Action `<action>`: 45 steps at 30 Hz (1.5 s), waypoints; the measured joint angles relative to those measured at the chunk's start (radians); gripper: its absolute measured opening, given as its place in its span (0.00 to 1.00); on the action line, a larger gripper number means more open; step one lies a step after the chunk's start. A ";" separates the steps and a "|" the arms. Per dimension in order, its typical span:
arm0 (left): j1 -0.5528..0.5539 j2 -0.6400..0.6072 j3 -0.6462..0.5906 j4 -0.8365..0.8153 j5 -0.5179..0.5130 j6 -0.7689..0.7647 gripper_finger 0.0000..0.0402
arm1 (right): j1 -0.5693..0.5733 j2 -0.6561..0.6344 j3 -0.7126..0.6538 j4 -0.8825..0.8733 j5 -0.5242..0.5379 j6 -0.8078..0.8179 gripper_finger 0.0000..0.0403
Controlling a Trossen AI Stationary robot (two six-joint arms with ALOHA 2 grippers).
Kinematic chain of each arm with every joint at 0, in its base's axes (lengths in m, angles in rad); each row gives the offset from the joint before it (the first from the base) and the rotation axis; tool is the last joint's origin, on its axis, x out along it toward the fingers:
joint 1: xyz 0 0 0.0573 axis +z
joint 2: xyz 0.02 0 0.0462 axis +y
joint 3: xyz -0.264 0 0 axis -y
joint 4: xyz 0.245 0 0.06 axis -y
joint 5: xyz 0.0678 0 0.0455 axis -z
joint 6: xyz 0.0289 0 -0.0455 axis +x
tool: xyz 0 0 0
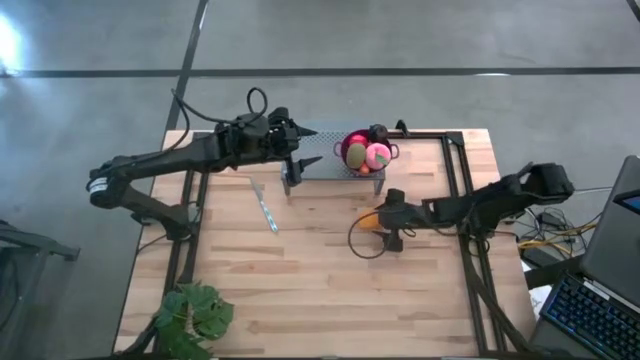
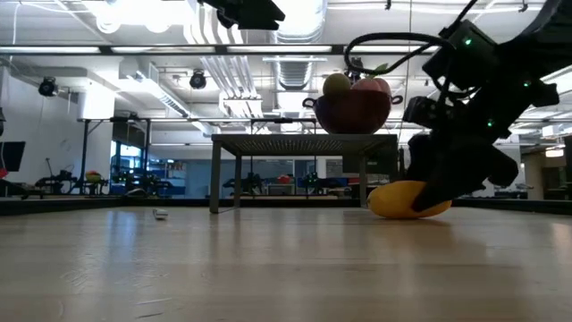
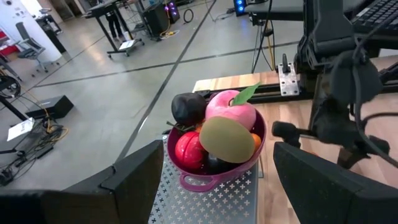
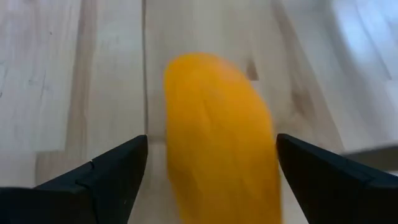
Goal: Pick & Place Fruit
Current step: Put the mango into the purple bowl on the shelf
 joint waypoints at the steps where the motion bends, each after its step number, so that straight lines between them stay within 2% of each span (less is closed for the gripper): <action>1: 0.000 0.000 0.000 0.000 0.000 0.000 0.77 | 0.000 0.021 0.011 0.002 -0.001 0.000 0.86; 6: 0.000 0.000 0.000 0.000 0.000 0.000 0.77 | 0.001 0.107 0.072 -0.009 -0.001 -0.005 0.80; 10: 0.000 0.000 0.000 -0.002 0.000 0.000 0.77 | 0.001 0.146 0.119 -0.082 -0.003 0.020 0.72; 19: 0.000 0.000 0.000 -0.001 0.000 0.002 0.77 | 0.001 0.129 0.167 -0.210 -0.009 0.069 0.58; 28: 0.000 0.000 0.000 -0.001 0.000 0.003 0.77 | 0.018 -0.012 0.180 -0.245 -0.015 0.062 0.63; 34: 0.000 0.000 0.000 -0.001 0.000 0.003 0.77 | 0.024 -0.146 0.205 -0.288 -0.040 0.067 0.59; 40: 0.000 0.000 -0.001 0.000 0.000 0.003 0.77 | 0.023 -0.258 0.299 -0.365 -0.038 0.070 0.61; 45: 0.000 0.000 -0.001 0.002 0.000 0.003 0.77 | 0.023 -0.291 0.443 -0.459 -0.021 0.000 0.63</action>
